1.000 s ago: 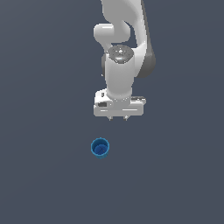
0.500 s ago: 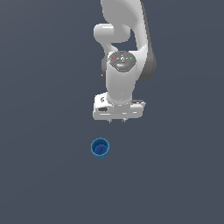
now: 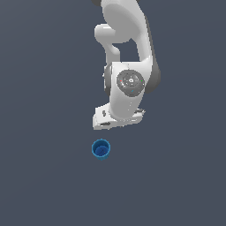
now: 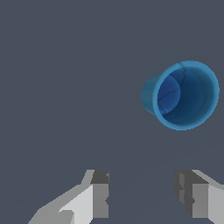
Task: Pick up the object and move it to a goal position.
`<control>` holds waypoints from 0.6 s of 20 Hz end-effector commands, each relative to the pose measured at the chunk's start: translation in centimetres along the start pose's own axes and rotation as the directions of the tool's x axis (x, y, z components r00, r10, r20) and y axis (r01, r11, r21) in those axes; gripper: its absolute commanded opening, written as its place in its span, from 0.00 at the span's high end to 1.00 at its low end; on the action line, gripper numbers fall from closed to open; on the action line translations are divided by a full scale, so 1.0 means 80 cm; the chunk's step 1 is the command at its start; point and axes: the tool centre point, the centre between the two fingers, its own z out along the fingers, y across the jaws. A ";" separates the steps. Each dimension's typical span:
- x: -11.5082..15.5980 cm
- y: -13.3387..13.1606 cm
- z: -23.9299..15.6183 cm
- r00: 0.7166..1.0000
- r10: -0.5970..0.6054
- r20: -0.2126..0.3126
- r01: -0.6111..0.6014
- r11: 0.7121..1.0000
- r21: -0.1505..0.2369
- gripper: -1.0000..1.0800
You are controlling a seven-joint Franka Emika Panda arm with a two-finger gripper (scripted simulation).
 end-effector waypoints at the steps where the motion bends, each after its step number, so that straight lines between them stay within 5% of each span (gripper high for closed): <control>1: 0.005 0.004 0.007 0.998 -0.046 0.048 0.047 0.999 -0.022 0.38; 12: 0.026 0.021 0.039 0.941 -0.223 0.254 0.252 0.964 -0.085 0.38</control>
